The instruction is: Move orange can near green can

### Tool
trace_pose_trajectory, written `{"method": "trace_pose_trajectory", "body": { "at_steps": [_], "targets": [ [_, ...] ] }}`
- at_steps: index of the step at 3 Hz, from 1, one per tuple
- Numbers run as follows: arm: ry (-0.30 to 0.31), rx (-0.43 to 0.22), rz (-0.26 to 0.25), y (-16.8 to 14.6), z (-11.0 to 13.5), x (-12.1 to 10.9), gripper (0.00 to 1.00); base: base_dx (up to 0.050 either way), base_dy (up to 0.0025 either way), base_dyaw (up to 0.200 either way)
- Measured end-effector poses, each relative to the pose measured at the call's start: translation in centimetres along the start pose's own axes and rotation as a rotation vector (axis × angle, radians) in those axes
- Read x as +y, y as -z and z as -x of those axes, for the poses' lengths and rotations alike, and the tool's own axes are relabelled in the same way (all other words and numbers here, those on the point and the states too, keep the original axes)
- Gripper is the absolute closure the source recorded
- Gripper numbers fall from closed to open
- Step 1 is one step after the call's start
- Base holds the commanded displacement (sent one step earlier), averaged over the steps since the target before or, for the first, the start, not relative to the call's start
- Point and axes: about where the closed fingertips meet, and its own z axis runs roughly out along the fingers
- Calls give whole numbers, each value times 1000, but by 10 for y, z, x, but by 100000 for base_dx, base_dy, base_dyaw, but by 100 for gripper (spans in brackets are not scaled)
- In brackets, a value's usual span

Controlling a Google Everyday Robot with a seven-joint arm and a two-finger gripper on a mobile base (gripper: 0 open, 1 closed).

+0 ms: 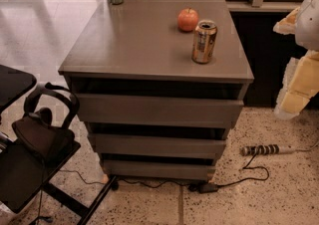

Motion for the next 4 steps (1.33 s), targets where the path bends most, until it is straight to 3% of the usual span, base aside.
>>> {"method": "trace_pose_trajectory", "body": {
  "at_steps": [3,4],
  "targets": [
    [0,0,0,0,0,0,0,5000,0,4],
    [0,0,-1,0,0,0,0,4544,187,8198]
  ]
}}
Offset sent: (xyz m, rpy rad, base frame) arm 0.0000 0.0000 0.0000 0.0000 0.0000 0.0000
